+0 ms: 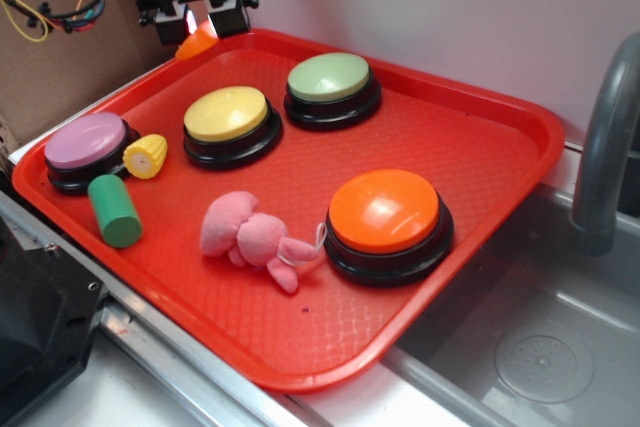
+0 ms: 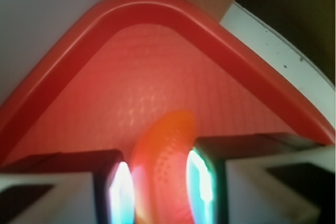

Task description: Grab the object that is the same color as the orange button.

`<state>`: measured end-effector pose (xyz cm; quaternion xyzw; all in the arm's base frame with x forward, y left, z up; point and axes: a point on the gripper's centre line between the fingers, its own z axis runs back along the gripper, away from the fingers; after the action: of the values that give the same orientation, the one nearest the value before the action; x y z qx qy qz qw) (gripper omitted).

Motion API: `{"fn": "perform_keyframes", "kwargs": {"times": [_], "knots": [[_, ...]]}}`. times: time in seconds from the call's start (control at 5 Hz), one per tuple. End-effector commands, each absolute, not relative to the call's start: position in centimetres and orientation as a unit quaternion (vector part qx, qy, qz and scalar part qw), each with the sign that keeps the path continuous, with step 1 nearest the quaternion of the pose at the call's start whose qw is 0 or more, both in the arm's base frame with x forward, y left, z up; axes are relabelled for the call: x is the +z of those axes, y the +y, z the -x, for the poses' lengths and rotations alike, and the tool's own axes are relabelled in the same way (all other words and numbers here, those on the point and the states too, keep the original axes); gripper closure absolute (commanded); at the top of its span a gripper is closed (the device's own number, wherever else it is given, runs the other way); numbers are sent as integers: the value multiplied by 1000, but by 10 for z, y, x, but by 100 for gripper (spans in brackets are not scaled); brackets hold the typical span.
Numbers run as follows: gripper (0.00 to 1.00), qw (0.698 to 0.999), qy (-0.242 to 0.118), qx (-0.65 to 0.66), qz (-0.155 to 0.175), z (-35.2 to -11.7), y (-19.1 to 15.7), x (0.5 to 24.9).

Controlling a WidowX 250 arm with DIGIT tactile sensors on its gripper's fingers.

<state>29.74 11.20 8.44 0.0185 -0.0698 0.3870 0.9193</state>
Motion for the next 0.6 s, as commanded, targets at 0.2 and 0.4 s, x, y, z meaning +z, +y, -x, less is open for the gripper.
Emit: {"fn": "perform_keyframes", "kwargs": {"times": [0.2, 0.4], "knots": [[100, 977, -75, 199, 28, -263, 25, 184], [100, 985, -44, 163, 45, -246, 4, 186]]}}
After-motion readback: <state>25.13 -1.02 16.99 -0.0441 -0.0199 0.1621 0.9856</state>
